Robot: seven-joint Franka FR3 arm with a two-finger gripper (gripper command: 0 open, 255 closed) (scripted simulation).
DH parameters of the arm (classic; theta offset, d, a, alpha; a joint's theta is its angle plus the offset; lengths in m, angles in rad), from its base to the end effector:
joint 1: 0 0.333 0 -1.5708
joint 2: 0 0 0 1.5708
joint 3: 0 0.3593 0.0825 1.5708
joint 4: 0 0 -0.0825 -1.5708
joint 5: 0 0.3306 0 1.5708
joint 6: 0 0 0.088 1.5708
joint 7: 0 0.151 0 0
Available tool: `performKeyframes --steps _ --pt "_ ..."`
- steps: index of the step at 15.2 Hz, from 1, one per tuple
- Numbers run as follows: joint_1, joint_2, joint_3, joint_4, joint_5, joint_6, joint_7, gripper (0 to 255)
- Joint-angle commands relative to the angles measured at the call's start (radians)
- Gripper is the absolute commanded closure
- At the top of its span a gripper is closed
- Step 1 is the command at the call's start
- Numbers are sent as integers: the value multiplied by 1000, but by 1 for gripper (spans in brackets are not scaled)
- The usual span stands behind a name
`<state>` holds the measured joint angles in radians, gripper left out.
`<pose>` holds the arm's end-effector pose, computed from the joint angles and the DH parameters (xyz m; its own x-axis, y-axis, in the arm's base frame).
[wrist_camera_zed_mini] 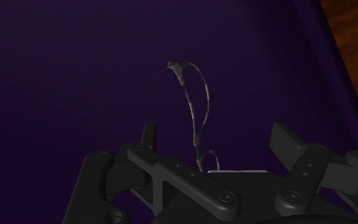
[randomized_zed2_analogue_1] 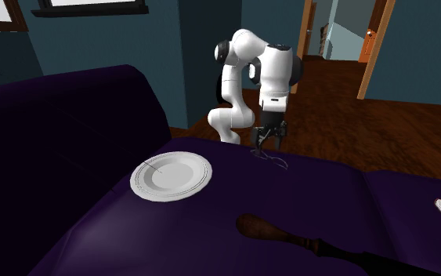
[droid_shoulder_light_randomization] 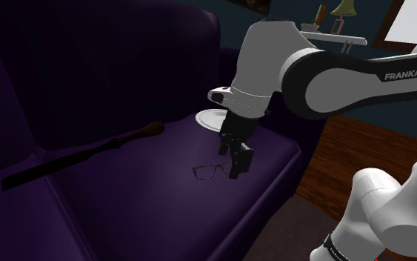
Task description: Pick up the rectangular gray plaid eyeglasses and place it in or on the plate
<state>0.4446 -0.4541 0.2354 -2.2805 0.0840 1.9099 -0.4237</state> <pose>0.2662 0.2442 0.5396 0.4874 0.8712 0.0585 0.8702 -0.4902 0.0499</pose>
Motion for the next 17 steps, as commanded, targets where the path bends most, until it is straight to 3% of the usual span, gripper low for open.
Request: performKeyframes --steps 1,12,13,17 --pt "2 5 3 -22 1 27 -1 0" --pt "2 13 6 -50 2 63 0 0" --pt "2 13 6 -50 2 63 0 255" --pt "3 12 7 -49 2 61 2 255"
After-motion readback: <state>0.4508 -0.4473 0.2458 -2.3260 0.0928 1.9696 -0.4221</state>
